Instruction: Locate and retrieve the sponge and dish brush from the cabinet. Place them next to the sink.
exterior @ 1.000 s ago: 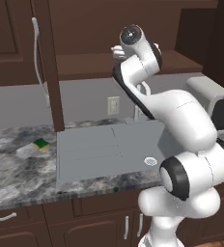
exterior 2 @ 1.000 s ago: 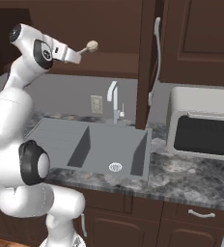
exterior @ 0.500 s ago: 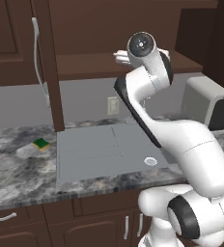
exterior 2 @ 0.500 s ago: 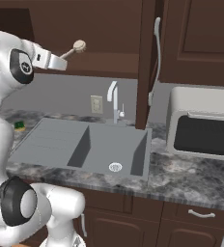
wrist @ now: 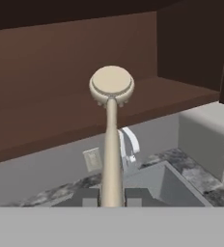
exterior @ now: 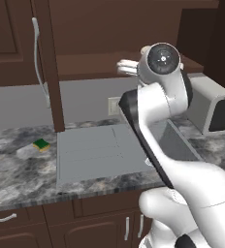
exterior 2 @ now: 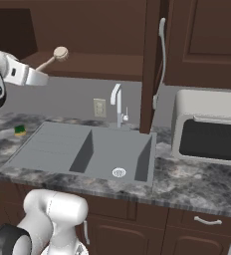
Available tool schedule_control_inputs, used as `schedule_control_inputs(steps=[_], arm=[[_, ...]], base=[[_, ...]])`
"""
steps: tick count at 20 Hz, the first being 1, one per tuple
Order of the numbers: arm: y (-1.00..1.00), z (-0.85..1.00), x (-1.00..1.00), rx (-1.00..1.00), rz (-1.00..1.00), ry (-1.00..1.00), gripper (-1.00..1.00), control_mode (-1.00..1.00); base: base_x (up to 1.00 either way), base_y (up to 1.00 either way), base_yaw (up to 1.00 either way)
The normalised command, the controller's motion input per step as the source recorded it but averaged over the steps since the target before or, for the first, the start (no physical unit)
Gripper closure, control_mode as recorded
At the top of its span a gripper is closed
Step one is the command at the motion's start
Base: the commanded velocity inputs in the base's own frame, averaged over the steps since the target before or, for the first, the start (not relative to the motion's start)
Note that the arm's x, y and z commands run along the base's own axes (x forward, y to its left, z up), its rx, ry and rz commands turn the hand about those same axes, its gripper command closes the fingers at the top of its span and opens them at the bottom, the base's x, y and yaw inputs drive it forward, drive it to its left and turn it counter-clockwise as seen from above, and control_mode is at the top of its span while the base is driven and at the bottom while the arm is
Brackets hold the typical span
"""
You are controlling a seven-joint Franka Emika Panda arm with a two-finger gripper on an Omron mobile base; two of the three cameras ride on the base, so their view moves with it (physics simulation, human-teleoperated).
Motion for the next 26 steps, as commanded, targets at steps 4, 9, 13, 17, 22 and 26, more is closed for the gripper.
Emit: schedule_control_inputs(steps=[4, 9, 13, 17, 22, 26], arm=[[0.32, 0.15, -1.00, 0.01, 0.04, 0.00, 1.00, -1.00], [0.16, 0.16, -1.00, 0.00, 0.04, 0.01, 1.00, -1.00], [0.01, 0.12, -1.00, 0.00, 0.04, 0.08, 1.00, -1.00], [0.02, 0.08, -0.96, 0.00, 0.03, 0.12, 1.00, -1.00], [0.11, 0.02, -0.60, 0.00, 0.00, 0.16, 1.00, -1.00], [0.01, -0.10, -0.66, 0.00, 0.04, 0.10, 1.00, -1.00]], base=[[0.00, 0.00, 0.00], [0.00, 0.00, 0.00], [0.00, 0.00, 0.00], [0.00, 0.00, 0.00], [0.00, 0.00, 0.00], [0.00, 0.00, 0.00]])
